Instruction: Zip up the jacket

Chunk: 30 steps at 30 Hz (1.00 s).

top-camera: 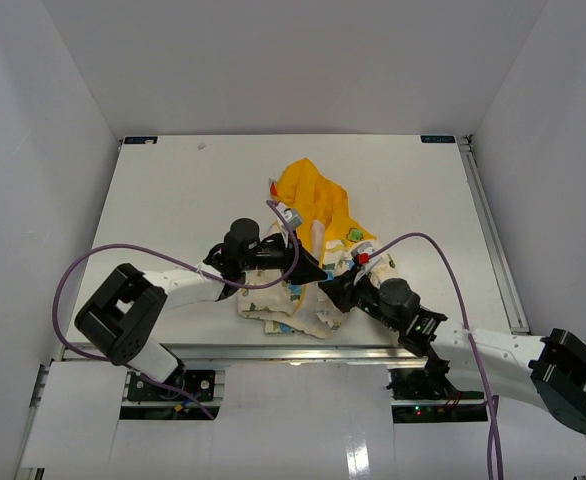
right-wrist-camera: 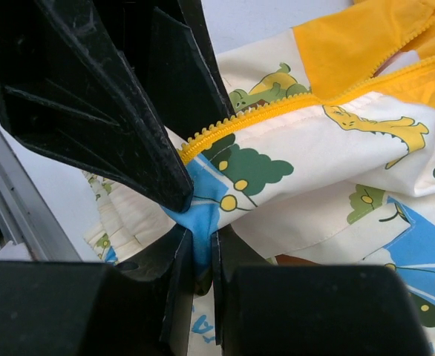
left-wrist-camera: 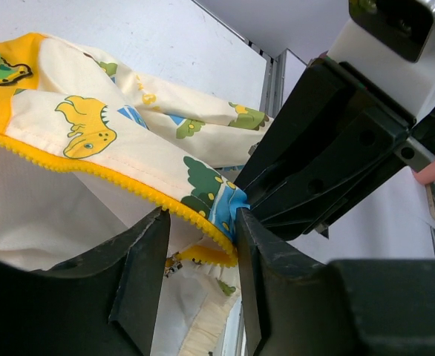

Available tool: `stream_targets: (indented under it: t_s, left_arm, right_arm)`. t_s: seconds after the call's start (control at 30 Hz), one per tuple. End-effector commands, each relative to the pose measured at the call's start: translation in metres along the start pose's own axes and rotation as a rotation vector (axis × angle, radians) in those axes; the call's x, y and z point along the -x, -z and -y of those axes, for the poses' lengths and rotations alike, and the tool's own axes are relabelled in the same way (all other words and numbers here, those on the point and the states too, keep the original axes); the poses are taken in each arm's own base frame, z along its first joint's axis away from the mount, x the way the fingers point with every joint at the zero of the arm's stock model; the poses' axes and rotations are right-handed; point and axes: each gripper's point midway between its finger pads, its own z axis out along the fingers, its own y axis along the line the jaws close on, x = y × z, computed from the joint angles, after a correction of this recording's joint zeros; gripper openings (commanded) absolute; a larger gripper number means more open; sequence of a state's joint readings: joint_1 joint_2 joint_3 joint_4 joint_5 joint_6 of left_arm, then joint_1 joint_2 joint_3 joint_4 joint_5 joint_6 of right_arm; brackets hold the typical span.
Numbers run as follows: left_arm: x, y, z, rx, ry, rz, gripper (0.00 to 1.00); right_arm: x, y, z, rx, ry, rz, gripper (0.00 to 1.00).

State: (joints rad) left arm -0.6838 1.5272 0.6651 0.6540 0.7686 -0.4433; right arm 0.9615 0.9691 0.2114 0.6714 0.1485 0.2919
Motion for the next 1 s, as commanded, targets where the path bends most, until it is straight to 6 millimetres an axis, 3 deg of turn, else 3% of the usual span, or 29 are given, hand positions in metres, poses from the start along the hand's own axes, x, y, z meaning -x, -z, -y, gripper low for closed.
stream_targets:
  t_s: [0.0, 0.3, 0.43, 0.6, 0.87, 0.97]
  left_arm:
    - [0.009, 0.005, 0.013, -0.039, -0.104, -0.007, 0.55]
    - [0.02, 0.013, 0.009, 0.032, -0.109, 0.052, 0.7]
    - [0.021, 0.012, 0.024, -0.051, -0.101, 0.043, 0.71]
    - [0.015, 0.014, 0.022, -0.051, -0.135, 0.012, 0.72]
    - [-0.003, 0.012, 0.035, -0.182, -0.152, -0.061, 0.69]
    - [-0.003, 0.013, 0.036, -0.19, -0.162, -0.06, 0.57]
  right_arm:
    - [0.013, 0.005, -0.013, 0.086, 0.016, 0.04, 0.15]
    - [0.011, 0.009, -0.02, 0.125, -0.002, 0.016, 0.14]
    - [0.005, 0.01, -0.028, 0.175, -0.013, -0.014, 0.13]
    - [0.009, 0.011, -0.031, 0.192, -0.031, -0.003, 0.12]
    - [0.015, 0.017, -0.037, 0.226, -0.047, 0.015, 0.12]
    - [0.015, 0.018, -0.038, 0.233, -0.051, 0.014, 0.12]
